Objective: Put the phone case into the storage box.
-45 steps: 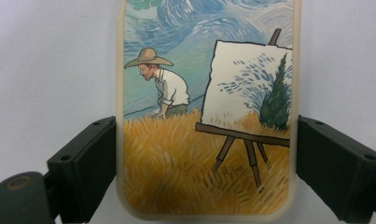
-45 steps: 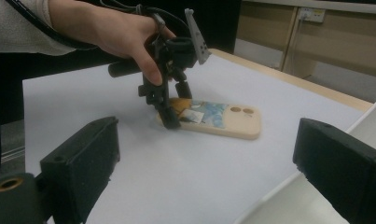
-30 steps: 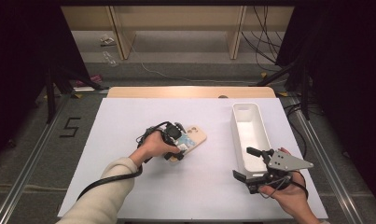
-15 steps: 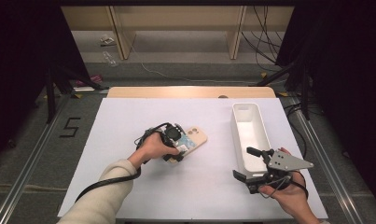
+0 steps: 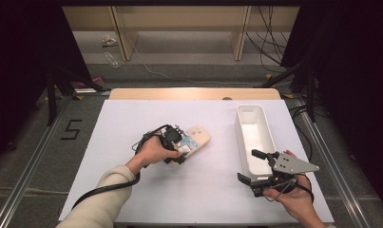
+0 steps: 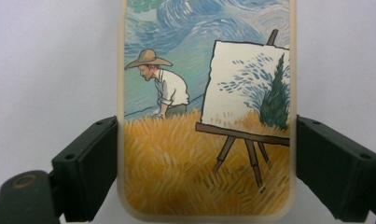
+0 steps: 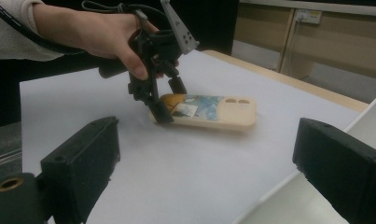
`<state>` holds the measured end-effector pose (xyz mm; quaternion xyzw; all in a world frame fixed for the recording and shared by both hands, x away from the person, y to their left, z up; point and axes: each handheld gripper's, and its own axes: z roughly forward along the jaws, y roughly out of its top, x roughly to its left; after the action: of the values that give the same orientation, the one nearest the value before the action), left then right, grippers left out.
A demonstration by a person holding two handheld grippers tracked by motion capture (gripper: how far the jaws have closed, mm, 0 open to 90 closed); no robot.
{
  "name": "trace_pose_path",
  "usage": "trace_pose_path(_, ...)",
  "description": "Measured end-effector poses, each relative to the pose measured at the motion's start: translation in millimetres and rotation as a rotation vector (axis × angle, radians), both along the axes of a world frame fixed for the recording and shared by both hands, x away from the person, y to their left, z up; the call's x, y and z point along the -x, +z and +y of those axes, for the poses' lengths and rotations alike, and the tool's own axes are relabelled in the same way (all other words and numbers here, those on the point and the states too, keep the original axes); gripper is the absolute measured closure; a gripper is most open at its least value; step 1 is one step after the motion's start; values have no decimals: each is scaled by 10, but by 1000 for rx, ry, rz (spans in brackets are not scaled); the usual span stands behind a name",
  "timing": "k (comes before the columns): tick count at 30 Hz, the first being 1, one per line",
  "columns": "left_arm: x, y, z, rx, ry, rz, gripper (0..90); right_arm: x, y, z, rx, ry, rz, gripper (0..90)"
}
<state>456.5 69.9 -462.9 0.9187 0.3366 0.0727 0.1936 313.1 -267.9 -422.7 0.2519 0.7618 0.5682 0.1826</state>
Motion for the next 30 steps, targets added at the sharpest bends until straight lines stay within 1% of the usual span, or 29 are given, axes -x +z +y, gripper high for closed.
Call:
trace_pose_path(7, 75, 35, 82, 33, 10, -39, 118, -7, -9, 10, 1, -3, 4, 82)
trace_pose_path(8, 101, 43, 105, 40, 6, -57, 118, -9, -9, 13, 2, -3, 4, 82)
trace_pose_path(10, 117, 48, 115, 46, 8, -64, 118, -10, -12, 17, 3, -2, 5, 82)
trace_pose_path(11, 135, 49, 122, 61, 17, -72, 118, -10, -13, 18, 4, -1, 5, 82)
trace_pose_path(19, 242, 70, 201, 105, 25, -124, 118, -12, -14, 19, 2, -5, 5, 82)
trace_pose_path(20, 255, 72, 207, 119, 31, -134, 118, -12, -14, 20, 3, -6, 5, 82)
trace_pose_path(30, 378, 124, 281, 180, 42, -208, 118, -13, -14, 15, 4, -10, 4, 82)
